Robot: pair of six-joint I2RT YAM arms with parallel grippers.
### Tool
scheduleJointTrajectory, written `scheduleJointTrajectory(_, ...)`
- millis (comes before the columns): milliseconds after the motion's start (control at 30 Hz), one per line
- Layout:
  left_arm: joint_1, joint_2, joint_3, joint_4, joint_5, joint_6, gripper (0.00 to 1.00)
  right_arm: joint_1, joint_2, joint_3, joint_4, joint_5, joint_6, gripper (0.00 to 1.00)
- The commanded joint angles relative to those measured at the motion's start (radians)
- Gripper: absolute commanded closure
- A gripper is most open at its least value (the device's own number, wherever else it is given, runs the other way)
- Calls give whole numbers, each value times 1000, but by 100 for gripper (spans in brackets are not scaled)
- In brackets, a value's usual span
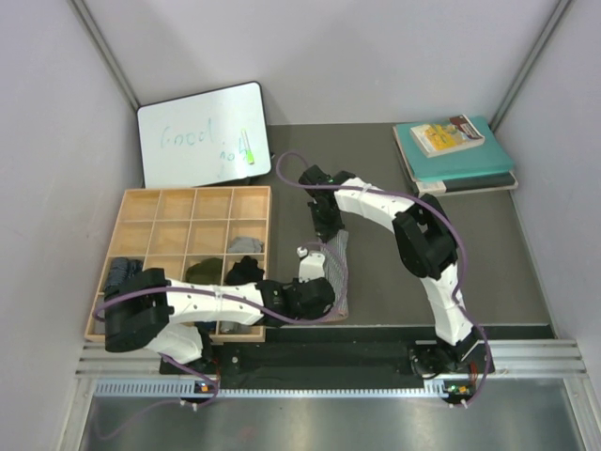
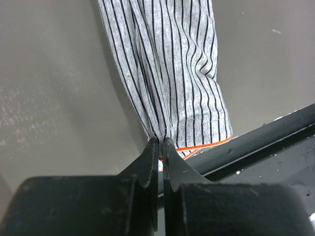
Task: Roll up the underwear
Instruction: Fold the underwear at the center of the board.
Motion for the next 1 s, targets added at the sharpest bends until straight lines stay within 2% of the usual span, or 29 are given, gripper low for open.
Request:
scheduleJointTrajectory(0, -33, -42, 8, -58, -47, -47, 100, 8, 12, 51, 6, 38, 1, 100)
scheduleJointTrajectory(300, -41, -51, 7, -66, -67, -62, 84, 8, 14, 45, 11, 28, 0, 100)
scheduleJointTrajectory(333, -41, -50, 7, -66, -69, -61, 85, 8, 15, 43, 12, 30, 0, 100)
scheduleJointTrajectory(433, -46, -50, 8, -61, -69, -59, 100, 8, 17, 43, 12, 30, -2, 100)
scheduleJointTrajectory(967, -81, -71, -48, -136, -49, -189, 100, 8, 31, 55, 8, 32, -2, 100)
